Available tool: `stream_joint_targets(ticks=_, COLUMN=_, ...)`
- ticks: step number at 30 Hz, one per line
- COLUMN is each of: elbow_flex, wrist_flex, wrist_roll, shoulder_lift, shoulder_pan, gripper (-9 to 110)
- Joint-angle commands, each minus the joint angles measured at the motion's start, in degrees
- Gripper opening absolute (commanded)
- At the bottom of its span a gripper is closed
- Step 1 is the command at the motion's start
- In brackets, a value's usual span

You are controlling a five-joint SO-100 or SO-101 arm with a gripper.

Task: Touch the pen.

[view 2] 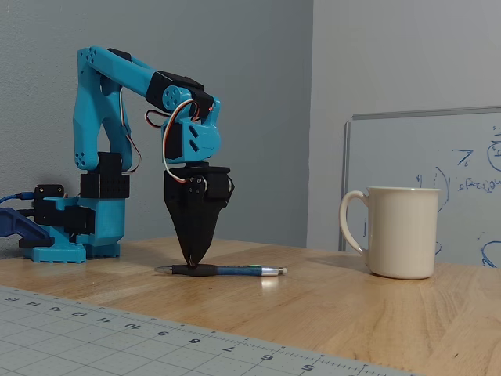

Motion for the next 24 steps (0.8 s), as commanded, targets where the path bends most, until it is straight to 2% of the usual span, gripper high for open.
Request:
stream_joint_targets(ticks=1, elbow_flex=-0.4, wrist_flex=-0.5, wrist_roll=0.6, shoulder_lift=2.6, shoulder_pan=0.3, gripper=1)
stream_joint_targets(ticks=24, elbow_flex=-1.1, wrist_flex=-0.6, wrist_roll=0.6, shoulder_lift=2.6, shoulder_pan=0.1, gripper=1)
